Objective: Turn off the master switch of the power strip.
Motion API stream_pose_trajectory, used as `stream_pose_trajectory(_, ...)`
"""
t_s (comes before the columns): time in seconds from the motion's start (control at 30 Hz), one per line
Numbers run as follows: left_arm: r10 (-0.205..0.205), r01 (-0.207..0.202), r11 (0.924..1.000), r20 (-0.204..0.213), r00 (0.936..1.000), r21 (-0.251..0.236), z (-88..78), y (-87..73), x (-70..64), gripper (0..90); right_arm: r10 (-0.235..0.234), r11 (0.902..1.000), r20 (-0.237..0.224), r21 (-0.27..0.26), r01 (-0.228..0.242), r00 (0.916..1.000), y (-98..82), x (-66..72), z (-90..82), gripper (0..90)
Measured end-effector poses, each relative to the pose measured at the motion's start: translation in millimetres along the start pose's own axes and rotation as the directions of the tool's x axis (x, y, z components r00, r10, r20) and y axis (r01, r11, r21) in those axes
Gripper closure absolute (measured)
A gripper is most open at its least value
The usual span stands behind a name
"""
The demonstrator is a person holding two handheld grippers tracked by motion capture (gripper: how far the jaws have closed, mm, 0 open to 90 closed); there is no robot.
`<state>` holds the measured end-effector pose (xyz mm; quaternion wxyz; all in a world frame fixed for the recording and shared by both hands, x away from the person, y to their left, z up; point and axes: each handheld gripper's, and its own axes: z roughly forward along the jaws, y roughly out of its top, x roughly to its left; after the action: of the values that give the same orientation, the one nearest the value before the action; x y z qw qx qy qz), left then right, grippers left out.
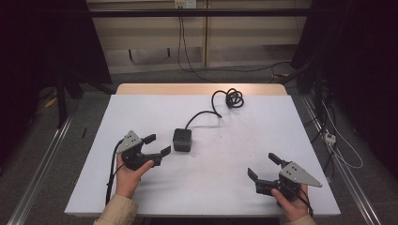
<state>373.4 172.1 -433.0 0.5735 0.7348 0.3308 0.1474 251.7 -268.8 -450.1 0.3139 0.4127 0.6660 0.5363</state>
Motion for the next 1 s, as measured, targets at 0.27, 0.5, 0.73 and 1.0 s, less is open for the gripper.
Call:
stream_pose_trajectory(0.27, 0.013, -0.013, 0.9999, 0.016, 0.9998, 0.009, 4.3, 3.1, -0.8, 27.4, -0.001, 1.0, 0.0, 0.0, 0.001, 1.0, 0.0, -0.1, -0.1, 5.7)
stream_pose_trajectory(0.5, 0.005, -0.005, 0.9999, 0.024, 0.9997, 0.011, 5.7, 5.9, -0.2, 35.4, -0.001, 1.0, 0.0, -0.001, 0.001, 1.0, 0.1, -0.2, -0.2, 5.8)
stream_pose_trajectory(0.73, 0.006, -0.006, 0.9999, 0.033, 0.9994, 0.016, 8.1, 8.7, 0.0, 42.8, -0.001, 1.0, 0.0, 0.0, 0.001, 1.0, 0.1, -0.3, -0.1, 5.8)
stream_pose_trajectory(1.0, -0.006, 0.004, 0.9996, 0.042, 0.9991, 0.028, 12.2, 10.3, 0.0, 49.4, -0.001, 1.0, 0.001, 0.0, 0.001, 1.0, 0.1, -0.7, -0.2, 5.8)
